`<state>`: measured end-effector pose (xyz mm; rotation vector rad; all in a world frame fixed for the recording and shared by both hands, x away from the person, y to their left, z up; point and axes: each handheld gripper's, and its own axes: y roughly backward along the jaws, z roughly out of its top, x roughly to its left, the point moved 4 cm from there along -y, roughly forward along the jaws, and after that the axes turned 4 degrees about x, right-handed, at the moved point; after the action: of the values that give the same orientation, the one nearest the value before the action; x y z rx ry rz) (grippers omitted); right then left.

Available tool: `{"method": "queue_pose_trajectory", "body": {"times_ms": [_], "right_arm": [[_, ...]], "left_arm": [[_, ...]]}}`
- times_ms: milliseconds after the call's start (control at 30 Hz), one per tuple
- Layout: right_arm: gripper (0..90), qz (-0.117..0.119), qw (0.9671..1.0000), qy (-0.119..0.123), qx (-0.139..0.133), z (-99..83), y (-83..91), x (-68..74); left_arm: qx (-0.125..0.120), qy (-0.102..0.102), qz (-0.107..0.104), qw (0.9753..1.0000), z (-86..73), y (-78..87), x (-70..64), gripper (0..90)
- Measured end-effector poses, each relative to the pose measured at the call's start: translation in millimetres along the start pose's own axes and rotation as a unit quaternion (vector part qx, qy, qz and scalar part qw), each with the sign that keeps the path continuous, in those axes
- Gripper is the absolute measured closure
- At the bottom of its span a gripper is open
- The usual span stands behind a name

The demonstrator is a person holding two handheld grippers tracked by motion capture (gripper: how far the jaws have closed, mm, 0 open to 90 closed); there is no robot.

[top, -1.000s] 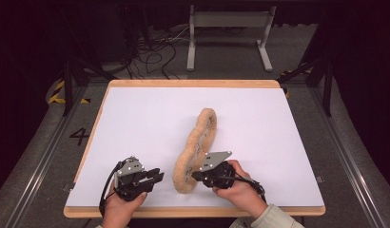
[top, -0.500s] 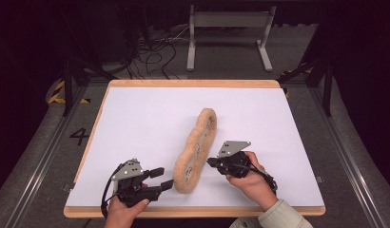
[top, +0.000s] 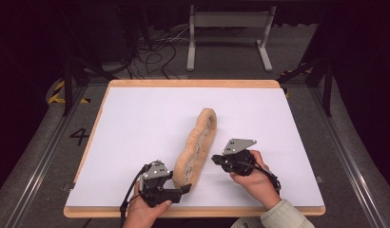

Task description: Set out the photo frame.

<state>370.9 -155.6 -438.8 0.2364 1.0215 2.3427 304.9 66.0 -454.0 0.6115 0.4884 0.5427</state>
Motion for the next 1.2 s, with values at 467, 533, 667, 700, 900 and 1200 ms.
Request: {"method": "queue_pose_trajectory", "body": {"times_ms": [467,533,667,700,900,1200], "right_arm": [[84.8,-0.016,0.9997,-0.014,-0.011,2.6,10.4,-15.2],[84.8,-0.023,0.9992,-0.024,-0.022,8.8,16.4,-26.2],[80.5,-0.041,0.9982,-0.034,-0.028,22.5,22.0,-51.7],[78.8,-0.049,0.9978,-0.034,-0.027,24.2,22.1,-56.6],[71.3,-0.074,0.9950,-0.061,-0.029,27.3,7.9,-95.0],[63.0,-0.047,0.9942,-0.094,-0.022,20.2,-29.1,-127.3]], "left_arm": [[0.008,0.020,0.006,0.9998,-1.2,7.2,7.3,60.4],[0.007,0.028,0.006,0.9996,-2.1,9.0,9.2,61.7],[0.002,0.037,0.016,0.9992,-2.7,13.4,16.3,64.7],[0.000,0.043,0.015,0.9990,-3.2,14.9,19.1,65.4],[0.000,0.055,0.007,0.9985,-4.5,16.7,22.4,66.7],[-0.002,0.050,0.004,0.9987,-4.8,16.8,24.9,66.6]]}}
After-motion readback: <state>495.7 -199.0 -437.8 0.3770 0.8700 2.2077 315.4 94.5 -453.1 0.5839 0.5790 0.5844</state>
